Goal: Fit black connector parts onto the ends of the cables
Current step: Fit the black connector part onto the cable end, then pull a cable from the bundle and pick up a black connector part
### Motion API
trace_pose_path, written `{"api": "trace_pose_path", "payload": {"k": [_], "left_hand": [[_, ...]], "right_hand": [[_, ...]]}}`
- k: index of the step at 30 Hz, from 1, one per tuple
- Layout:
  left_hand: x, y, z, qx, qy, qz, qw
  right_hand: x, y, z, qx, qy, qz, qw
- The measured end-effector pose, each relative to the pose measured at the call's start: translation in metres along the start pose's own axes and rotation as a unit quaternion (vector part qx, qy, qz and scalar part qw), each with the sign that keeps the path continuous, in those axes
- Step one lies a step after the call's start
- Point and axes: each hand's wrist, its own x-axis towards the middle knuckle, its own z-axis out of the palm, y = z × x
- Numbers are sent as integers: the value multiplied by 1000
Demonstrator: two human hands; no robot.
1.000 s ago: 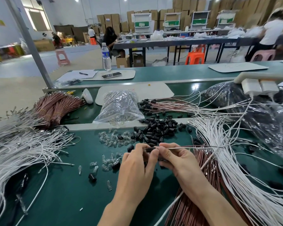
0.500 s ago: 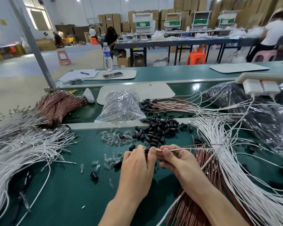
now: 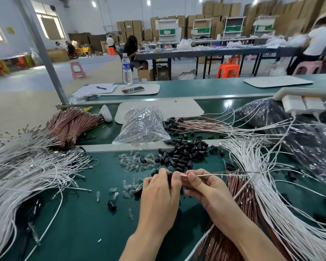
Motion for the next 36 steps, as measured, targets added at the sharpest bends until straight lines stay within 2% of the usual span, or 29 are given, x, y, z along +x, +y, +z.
{"api": "trace_pose_path", "payload": {"k": [6, 9, 12, 17, 19, 23, 26, 28, 31, 34, 36], "left_hand": [[-2, -3, -1, -4, 25, 3, 1000], [2, 0, -7, -109, 64, -51, 991], [10, 2, -18, -286, 109, -117, 945], [13, -3, -40, -396, 135, -161, 894], [14, -5, -46, -462, 120, -186, 859], [21, 5, -53, -589, 79, -242, 767], [47, 24, -53, -619, 30, -258, 741], [85, 39, -53, -628, 9, -268, 730], [145, 66, -51, -616, -1, -285, 734], [165, 65, -42, -519, -34, -312, 795], [154, 56, -39, -427, -60, -303, 850]], "right_hand": [[0, -1, 1, -5, 22, -9, 1000], [1, -5, -3, 24, 70, -20, 997], [2, -10, -6, 49, 104, -37, 993], [-3, -15, -3, 23, 135, -64, 988], [-5, -17, -4, 4, 145, -78, 986], [-7, -33, -5, -38, 163, -118, 979], [7, -70, -5, -36, 149, -159, 975], [31, -105, -5, -24, 110, -174, 978], [74, -152, -9, 23, 91, -110, 989], [85, -150, -28, 12, 128, -3, 992], [75, -130, -42, -17, 138, 20, 990]]}}
